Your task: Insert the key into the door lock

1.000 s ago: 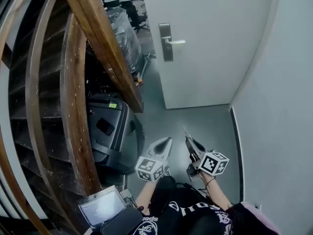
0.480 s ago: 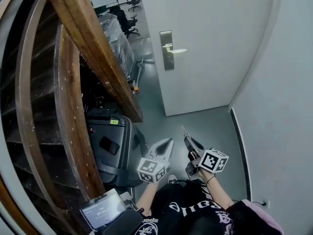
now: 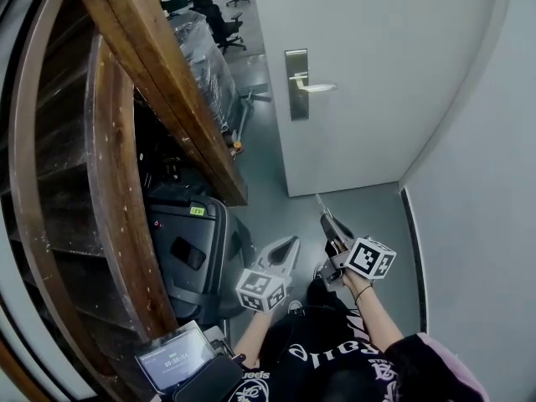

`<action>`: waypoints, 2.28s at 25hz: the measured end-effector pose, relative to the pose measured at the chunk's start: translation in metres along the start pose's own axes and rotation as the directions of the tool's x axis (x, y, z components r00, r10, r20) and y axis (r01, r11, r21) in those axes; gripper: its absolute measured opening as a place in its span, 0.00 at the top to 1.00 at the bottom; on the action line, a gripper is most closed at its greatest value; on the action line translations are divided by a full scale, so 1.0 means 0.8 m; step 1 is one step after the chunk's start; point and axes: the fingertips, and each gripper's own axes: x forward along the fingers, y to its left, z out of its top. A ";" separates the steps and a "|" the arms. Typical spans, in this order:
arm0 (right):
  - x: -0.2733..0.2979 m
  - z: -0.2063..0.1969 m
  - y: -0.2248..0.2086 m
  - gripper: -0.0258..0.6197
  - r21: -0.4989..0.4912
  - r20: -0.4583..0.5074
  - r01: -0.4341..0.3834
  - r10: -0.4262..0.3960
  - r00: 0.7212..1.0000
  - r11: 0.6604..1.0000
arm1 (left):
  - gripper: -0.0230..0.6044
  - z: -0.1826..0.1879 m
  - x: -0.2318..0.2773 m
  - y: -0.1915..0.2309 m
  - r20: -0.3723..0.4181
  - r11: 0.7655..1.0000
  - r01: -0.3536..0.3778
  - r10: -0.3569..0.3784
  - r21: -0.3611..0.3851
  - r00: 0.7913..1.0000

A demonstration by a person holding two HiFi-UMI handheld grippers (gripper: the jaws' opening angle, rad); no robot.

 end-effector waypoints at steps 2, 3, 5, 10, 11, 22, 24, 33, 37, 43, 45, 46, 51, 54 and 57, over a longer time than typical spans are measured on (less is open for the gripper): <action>0.021 0.017 -0.007 0.90 0.002 -0.006 -0.014 0.014 1.000 1.000 | 0.96 0.009 0.019 0.013 0.009 1.000 -0.007 0.007 0.003 1.000; 0.032 0.025 -0.011 0.90 0.007 -0.012 -0.021 0.021 1.000 1.000 | 0.96 0.015 0.031 0.020 0.014 1.000 -0.010 0.010 0.006 1.000; 0.052 0.043 -0.020 0.90 0.019 -0.023 -0.036 0.036 0.999 0.999 | 0.96 0.027 0.057 0.034 0.024 1.000 -0.017 0.017 0.009 1.000; 0.104 0.089 -0.049 0.90 0.059 -0.044 -0.073 0.076 0.996 0.996 | 0.96 0.061 0.135 0.070 0.067 0.999 -0.039 0.038 0.006 0.997; 0.113 0.099 -0.055 0.90 0.056 -0.052 -0.078 0.081 0.995 0.995 | 0.96 0.066 0.148 0.075 0.072 0.999 -0.043 0.043 0.007 0.997; 0.205 0.166 -0.108 0.90 0.049 -0.103 -0.111 0.115 0.988 0.993 | 0.96 0.084 0.237 0.124 0.070 0.995 -0.096 0.095 0.010 0.993; 0.222 0.174 -0.113 0.90 0.071 -0.097 -0.108 0.114 0.989 0.992 | 0.96 0.087 0.246 0.135 0.065 0.995 -0.101 0.100 0.008 0.993; 0.299 0.204 -0.128 0.91 0.239 -0.016 -0.109 0.116 0.993 0.965 | 0.96 0.112 0.290 0.171 0.026 0.999 -0.032 0.032 0.034 0.999; 0.334 0.212 -0.135 0.90 0.289 0.029 -0.096 0.092 0.995 0.952 | 0.96 0.125 0.301 0.195 0.008 0.999 0.006 -0.006 0.053 1.000; 0.374 0.220 -0.141 0.90 0.294 0.066 -0.069 0.052 0.996 0.953 | 0.96 0.138 0.306 0.231 -0.007 0.997 0.040 -0.039 0.066 0.999; 0.383 0.221 -0.147 0.90 0.313 0.084 -0.060 0.035 0.996 0.948 | 0.96 0.140 0.307 0.239 -0.011 0.996 0.052 -0.051 0.066 0.999; 0.387 0.223 -0.151 0.90 0.325 0.093 -0.058 0.029 0.995 0.944 | 0.96 0.140 0.307 0.243 -0.012 0.996 0.057 -0.056 0.066 0.998; 0.408 0.224 -0.160 0.90 0.394 0.130 -0.063 0.012 0.991 0.917 | 0.96 0.140 0.305 0.261 -0.019 0.997 0.061 -0.060 0.051 0.998; 0.413 0.222 -0.160 0.90 0.416 0.152 -0.074 0.011 0.988 0.906 | 0.96 0.139 0.305 0.271 -0.020 0.998 0.058 -0.057 0.037 0.998; 0.412 0.219 -0.168 0.90 0.469 0.173 -0.075 -0.009 0.985 0.880 | 0.96 0.139 0.307 0.279 -0.017 0.998 0.056 -0.055 0.028 0.998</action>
